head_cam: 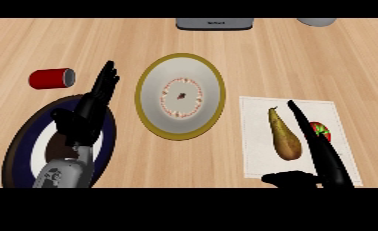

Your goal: Pick the pear from the placemat and place it in the bowl

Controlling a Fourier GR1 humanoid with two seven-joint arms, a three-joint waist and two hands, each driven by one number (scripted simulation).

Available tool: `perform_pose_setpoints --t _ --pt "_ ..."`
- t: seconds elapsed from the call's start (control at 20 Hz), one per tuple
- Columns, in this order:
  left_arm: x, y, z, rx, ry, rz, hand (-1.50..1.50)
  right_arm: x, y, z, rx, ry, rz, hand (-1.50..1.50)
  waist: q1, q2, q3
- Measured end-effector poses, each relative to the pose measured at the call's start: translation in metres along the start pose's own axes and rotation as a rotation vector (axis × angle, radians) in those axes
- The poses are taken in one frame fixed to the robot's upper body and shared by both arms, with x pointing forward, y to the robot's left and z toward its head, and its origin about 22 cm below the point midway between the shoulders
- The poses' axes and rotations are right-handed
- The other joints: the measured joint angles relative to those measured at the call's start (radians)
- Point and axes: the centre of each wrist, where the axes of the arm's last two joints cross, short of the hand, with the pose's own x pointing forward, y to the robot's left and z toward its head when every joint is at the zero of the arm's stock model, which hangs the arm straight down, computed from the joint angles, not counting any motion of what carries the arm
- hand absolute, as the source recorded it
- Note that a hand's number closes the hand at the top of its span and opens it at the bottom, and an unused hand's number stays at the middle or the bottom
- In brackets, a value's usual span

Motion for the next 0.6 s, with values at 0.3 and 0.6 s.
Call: perform_pose_setpoints --t 0.3,0.6 --pt "-0.002 0.003 0.003 -0.001 -0.004 -0.004 0.00 -0.021 0.005 -0.016 -0.027 0.032 0.071 -1.50 0.001 0.000 0.000" --pt "0.000 -0.008 0.000 0.003 -0.001 0.005 0.00 -0.033 0.010 -0.023 -0.033 0.076 0.172 -1.50 0.001 0.000 0.000"
